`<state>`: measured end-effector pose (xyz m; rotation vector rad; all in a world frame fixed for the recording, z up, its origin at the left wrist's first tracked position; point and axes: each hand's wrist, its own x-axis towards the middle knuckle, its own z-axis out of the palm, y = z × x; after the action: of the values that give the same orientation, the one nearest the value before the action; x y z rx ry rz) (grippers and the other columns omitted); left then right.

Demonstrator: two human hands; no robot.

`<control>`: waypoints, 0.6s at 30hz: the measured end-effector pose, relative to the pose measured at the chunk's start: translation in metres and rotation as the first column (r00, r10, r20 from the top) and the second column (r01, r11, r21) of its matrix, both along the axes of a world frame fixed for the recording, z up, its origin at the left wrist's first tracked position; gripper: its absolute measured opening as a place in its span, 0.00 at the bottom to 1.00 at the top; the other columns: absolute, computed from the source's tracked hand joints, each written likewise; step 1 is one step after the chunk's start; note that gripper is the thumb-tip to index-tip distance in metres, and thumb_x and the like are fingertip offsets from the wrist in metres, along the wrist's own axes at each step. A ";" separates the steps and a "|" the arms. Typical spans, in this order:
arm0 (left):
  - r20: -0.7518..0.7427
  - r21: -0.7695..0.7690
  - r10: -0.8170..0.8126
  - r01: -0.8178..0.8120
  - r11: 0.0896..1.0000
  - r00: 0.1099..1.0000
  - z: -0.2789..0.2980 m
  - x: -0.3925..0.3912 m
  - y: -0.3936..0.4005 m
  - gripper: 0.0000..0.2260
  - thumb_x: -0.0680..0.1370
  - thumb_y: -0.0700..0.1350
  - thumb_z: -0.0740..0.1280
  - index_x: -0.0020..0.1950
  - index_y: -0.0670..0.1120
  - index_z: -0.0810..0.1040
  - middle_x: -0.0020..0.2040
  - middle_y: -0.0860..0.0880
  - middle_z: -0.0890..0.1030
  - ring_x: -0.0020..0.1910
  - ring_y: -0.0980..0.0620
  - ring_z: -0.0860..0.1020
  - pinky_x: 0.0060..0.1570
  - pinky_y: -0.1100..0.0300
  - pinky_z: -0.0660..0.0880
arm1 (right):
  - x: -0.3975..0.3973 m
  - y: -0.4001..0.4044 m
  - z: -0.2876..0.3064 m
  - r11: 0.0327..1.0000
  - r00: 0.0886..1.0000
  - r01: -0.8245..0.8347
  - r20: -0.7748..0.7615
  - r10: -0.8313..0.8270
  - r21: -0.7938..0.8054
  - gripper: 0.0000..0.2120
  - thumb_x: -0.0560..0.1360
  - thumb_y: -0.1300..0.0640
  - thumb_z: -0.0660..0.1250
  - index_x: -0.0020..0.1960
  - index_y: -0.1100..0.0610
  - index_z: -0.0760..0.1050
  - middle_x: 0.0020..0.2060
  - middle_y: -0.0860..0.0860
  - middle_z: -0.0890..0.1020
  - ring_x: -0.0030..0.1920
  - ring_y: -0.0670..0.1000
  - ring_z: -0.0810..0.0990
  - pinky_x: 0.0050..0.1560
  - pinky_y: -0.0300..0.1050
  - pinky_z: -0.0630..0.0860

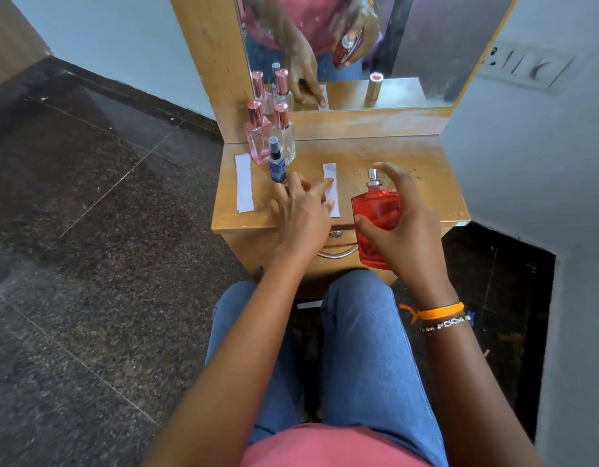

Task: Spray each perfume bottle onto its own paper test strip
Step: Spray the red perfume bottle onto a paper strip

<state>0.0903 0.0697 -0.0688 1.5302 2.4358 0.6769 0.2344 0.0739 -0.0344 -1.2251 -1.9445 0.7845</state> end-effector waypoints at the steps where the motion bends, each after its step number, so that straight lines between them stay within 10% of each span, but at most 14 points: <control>1: -0.008 0.009 0.005 -0.005 1.000 1.000 0.000 0.000 0.001 0.18 0.78 0.48 0.63 0.68 0.55 0.71 0.62 0.46 0.67 0.60 0.44 0.63 0.57 0.51 0.61 | -0.001 0.000 0.000 1.000 1.000 -0.003 -0.002 0.003 0.001 0.32 0.69 0.58 0.72 0.68 0.43 0.65 0.50 0.42 0.77 0.43 0.50 0.82 0.47 0.54 0.80; 6: -0.018 0.134 0.017 -0.014 0.991 1.000 0.002 0.001 -0.001 0.18 0.79 0.45 0.61 0.68 0.55 0.70 0.61 0.46 0.69 0.58 0.46 0.65 0.53 0.56 0.59 | -0.004 -0.002 -0.004 1.000 0.998 -0.013 -0.056 0.012 -0.013 0.31 0.69 0.59 0.72 0.69 0.46 0.65 0.50 0.39 0.76 0.44 0.49 0.81 0.48 0.51 0.80; 9: 0.253 0.302 -0.086 0.006 0.953 0.964 0.011 0.004 -0.010 0.16 0.80 0.48 0.56 0.68 0.52 0.71 0.59 0.47 0.70 0.59 0.49 0.68 0.59 0.59 0.64 | -0.006 -0.001 -0.004 0.998 0.979 -0.048 -0.198 0.037 -0.048 0.30 0.71 0.61 0.72 0.69 0.48 0.65 0.53 0.30 0.74 0.48 0.42 0.80 0.52 0.43 0.80; 12: 0.799 0.282 -0.324 0.160 0.946 0.507 0.016 0.008 -0.026 0.19 0.78 0.55 0.55 0.66 0.50 0.71 0.62 0.48 0.75 0.62 0.52 0.74 0.63 0.58 0.70 | -0.010 -0.001 -0.002 0.987 0.903 -0.099 -0.428 0.036 -0.126 0.27 0.73 0.61 0.70 0.68 0.49 0.64 0.59 0.40 0.73 0.52 0.46 0.80 0.55 0.51 0.80; 14: 0.912 0.271 -0.323 0.218 0.938 0.254 0.014 0.010 -0.034 0.16 0.77 0.52 0.61 0.64 0.50 0.72 0.61 0.47 0.78 0.61 0.50 0.77 0.62 0.51 0.73 | -0.013 0.001 -0.002 0.975 0.870 -0.142 -0.491 0.042 -0.169 0.22 0.77 0.56 0.66 0.68 0.47 0.64 0.59 0.48 0.74 0.54 0.48 0.79 0.58 0.56 0.78; 18: 0.907 0.273 -0.289 0.095 0.957 0.306 0.011 0.009 -0.039 0.16 0.76 0.44 0.66 0.63 0.45 0.73 0.56 0.45 0.81 0.56 0.47 0.80 0.59 0.47 0.76 | -0.008 0.016 -0.010 0.986 0.946 -0.061 -0.325 0.007 -0.157 0.17 0.80 0.42 0.48 0.64 0.37 0.68 0.57 0.43 0.75 0.63 0.44 0.70 0.70 0.59 0.63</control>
<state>0.0992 0.0307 -0.0578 0.9271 1.2530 1.2847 0.2261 0.0897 -0.0440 -1.0793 -1.6614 1.1105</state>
